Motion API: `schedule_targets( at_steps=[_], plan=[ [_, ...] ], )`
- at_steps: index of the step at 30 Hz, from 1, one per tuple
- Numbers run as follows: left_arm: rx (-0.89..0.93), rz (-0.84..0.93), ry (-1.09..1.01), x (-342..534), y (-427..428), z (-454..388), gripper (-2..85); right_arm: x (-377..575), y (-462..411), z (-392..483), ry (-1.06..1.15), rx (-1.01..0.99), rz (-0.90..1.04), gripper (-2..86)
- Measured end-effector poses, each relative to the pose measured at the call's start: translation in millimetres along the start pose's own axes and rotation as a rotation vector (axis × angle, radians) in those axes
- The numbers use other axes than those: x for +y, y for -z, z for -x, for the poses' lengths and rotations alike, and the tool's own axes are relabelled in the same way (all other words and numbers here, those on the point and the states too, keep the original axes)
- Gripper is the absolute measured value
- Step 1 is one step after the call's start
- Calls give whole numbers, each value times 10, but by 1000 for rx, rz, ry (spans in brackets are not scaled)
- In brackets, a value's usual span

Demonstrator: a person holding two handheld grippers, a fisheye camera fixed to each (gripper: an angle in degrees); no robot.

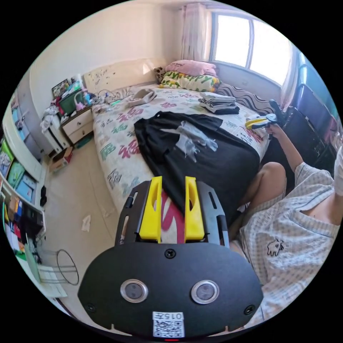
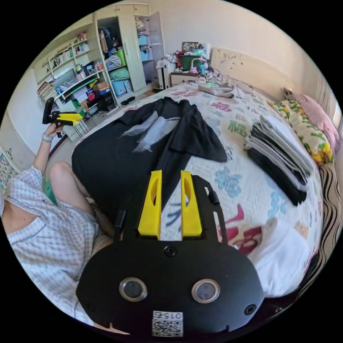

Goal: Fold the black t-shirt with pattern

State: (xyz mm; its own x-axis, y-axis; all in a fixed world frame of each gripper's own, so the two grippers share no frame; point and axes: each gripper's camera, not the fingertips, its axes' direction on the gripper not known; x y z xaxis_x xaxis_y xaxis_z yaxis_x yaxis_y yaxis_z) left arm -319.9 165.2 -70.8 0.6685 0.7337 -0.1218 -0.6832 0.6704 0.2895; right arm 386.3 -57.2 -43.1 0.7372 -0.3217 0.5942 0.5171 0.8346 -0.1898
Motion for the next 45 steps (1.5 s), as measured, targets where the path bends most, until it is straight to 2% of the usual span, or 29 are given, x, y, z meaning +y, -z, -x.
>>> schedule_targets(
  at_steps=[4, 7, 10, 12, 15, 17, 20, 23, 26, 28, 31, 33, 35, 39, 43, 45],
  plan=[
    [40, 96, -65, -942, -1032, -79, 102, -698, -709, -37, 20, 0, 124, 97],
    [40, 157, -27, -1323, -1669, 38, 99, -938, -1093, -131, 6, 22, 238, 93],
    [58, 257, 5, -1467, -2121, 255, 74, -1030, -1092, -278, -10, -61, 219, 40],
    [141, 226, 46, -1466, -2116, 460, 36, -1061, -997, -425, -44, -93, 186, 16],
    [230, 81, 136, -1407, -1789, 957, 10, -1125, -711, -765, -143, -71, 77, 7],
    [195, -47, 229, -1326, -1406, 1475, 4, -1187, -464, -1098, -265, 1, -22, 5],
    [101, -149, 378, -1154, -1050, 2177, 1, -1280, -305, -1449, -402, 137, -77, 6],
    [-69, -95, 504, -917, -1017, 2710, 1, -1413, -439, -1624, -449, 315, -6, 10],
    [-94, -1, 575, -640, -1260, 3040, 9, -1523, -678, -1662, -443, 398, 107, 20],
    [-66, 43, 586, -510, -1394, 3123, 23, -1566, -647, -1612, -423, 433, 119, 38],
    [-121, 81, 570, -421, -1316, 3169, 63, -1617, -282, -1510, -440, 438, -11, 76],
    [-158, 7, 550, -474, -1103, 3135, 78, -1726, -76, -1356, -378, 439, -132, 77],
    [-114, -93, 469, -774, -942, 2999, 87, -2057, -123, -1120, -250, 381, -189, 77],
    [-6, -117, 326, -1488, -1271, 2632, 91, -2676, -872, -938, -143, 215, -43, 93],
    [63, -3, 299, -2053, -2124, 2353, 88, -3024, -1920, -1029, -209, 182, 202, 100],
    [93, 67, 298, -2149, -2430, 2282, 80, -3026, -2078, -1077, -235, 182, 217, 96]
  ],
)
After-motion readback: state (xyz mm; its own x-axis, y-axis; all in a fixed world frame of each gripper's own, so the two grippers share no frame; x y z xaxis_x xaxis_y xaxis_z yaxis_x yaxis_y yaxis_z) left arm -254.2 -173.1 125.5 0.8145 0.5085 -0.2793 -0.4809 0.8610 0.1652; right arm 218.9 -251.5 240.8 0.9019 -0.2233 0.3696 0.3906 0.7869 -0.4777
